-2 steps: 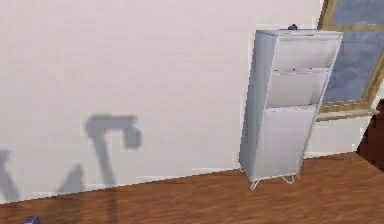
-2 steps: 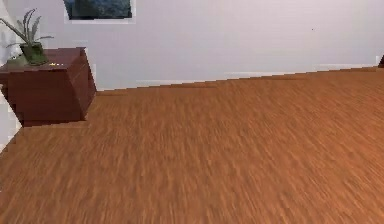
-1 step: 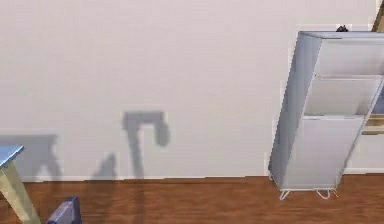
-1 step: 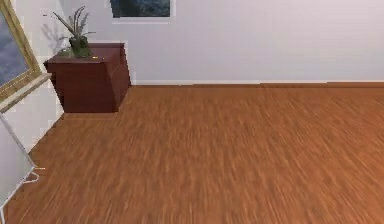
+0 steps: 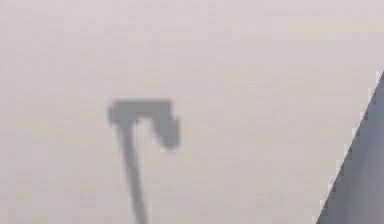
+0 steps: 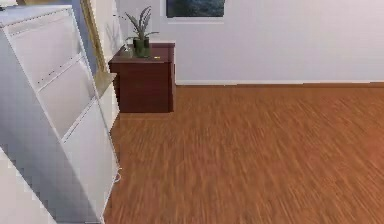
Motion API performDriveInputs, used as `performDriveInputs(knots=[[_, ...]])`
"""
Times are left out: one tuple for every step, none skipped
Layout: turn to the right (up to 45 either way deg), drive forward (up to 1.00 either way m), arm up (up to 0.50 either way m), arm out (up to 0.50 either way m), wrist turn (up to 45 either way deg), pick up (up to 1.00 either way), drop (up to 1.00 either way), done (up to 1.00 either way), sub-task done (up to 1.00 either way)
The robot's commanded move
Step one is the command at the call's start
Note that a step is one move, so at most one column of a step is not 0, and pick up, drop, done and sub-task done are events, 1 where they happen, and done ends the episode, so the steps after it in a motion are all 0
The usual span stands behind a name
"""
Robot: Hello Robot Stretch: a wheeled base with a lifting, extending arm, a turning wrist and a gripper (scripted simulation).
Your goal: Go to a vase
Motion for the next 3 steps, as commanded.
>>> performDriveInputs(knots=[[-27.0,0.00,0.00,0.00,0.0,0.00,0.00,0.00,0.00],[0.0,0.30,0.00,0.00,0.0,0.00,0.00,0.00,0.00],[-45.0,0.00,0.00,0.00,0.0,0.00,0.00,0.00,0.00]])
